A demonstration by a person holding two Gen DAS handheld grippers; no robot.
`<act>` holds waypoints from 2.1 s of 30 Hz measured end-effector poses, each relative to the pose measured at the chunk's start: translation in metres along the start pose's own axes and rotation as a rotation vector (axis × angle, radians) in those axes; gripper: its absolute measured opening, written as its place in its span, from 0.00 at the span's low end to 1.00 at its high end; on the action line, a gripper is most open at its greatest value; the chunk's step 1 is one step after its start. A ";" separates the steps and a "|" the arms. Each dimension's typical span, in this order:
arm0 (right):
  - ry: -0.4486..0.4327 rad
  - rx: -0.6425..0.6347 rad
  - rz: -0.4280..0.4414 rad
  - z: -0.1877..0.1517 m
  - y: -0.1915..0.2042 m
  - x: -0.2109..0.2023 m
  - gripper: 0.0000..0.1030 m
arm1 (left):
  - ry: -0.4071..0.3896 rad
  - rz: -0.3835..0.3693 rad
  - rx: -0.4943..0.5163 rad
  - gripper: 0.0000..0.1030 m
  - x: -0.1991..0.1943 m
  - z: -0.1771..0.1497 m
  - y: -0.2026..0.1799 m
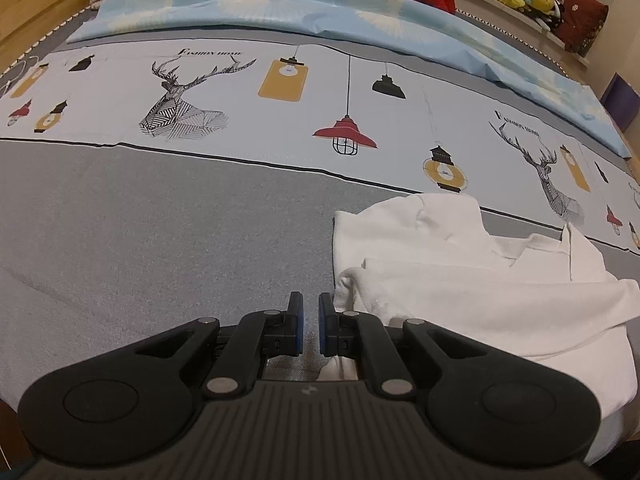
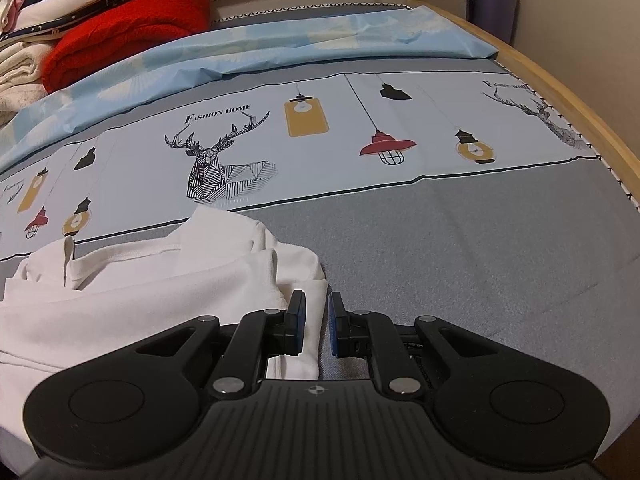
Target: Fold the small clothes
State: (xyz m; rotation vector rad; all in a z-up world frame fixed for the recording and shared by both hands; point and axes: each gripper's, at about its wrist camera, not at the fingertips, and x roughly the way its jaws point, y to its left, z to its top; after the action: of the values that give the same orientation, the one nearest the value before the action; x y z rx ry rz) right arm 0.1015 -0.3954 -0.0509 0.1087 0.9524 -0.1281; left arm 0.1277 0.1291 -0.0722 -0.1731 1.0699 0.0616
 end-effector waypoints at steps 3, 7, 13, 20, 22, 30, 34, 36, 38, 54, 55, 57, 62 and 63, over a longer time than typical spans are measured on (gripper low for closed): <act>0.001 -0.004 -0.001 0.000 0.001 0.000 0.11 | 0.003 0.006 0.003 0.08 0.001 0.000 0.000; 0.001 -0.005 -0.001 0.000 0.001 0.000 0.11 | 0.001 0.006 0.011 0.08 0.001 -0.001 -0.002; 0.000 -0.009 -0.001 -0.001 0.002 0.001 0.11 | 0.004 0.007 0.013 0.08 0.002 0.000 -0.003; -0.037 0.001 -0.008 0.001 -0.001 -0.006 0.11 | 0.057 -0.040 0.034 0.08 0.004 0.003 0.012; -0.034 0.036 0.012 0.002 -0.005 -0.006 0.11 | 0.090 -0.051 0.129 0.08 0.007 0.006 0.014; 0.017 0.044 0.063 0.001 -0.016 -0.001 0.11 | 0.156 -0.142 0.243 0.31 0.025 -0.012 0.026; 0.074 -0.001 0.072 0.000 -0.008 0.013 0.11 | 0.121 -0.207 0.297 0.33 0.025 -0.008 0.009; 0.109 -0.044 0.074 -0.001 0.000 0.021 0.11 | 0.153 -0.242 0.315 0.33 0.029 -0.007 -0.001; 0.155 -0.082 0.069 -0.003 0.007 0.031 0.11 | 0.172 -0.217 0.371 0.33 0.035 -0.009 -0.014; 0.057 -0.141 0.064 0.027 0.051 0.064 0.11 | 0.080 -0.132 0.297 0.35 0.061 0.029 -0.040; 0.051 -0.119 0.066 0.030 0.049 0.066 0.11 | 0.078 -0.131 0.298 0.37 0.061 0.029 -0.041; 0.042 -0.085 0.071 0.034 0.046 0.070 0.11 | 0.073 -0.133 0.297 0.38 0.064 0.031 -0.041; -0.043 0.005 0.053 0.043 0.034 0.067 0.10 | 0.061 -0.145 0.241 0.37 0.072 0.040 -0.037; -0.057 0.036 0.051 0.045 0.029 0.065 0.10 | 0.062 -0.142 0.228 0.35 0.074 0.042 -0.036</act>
State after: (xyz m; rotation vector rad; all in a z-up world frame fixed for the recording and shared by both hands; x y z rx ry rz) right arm 0.1798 -0.3772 -0.0771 0.1617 0.8900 -0.1011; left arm 0.2040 0.0984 -0.1132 -0.0445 1.1151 -0.1942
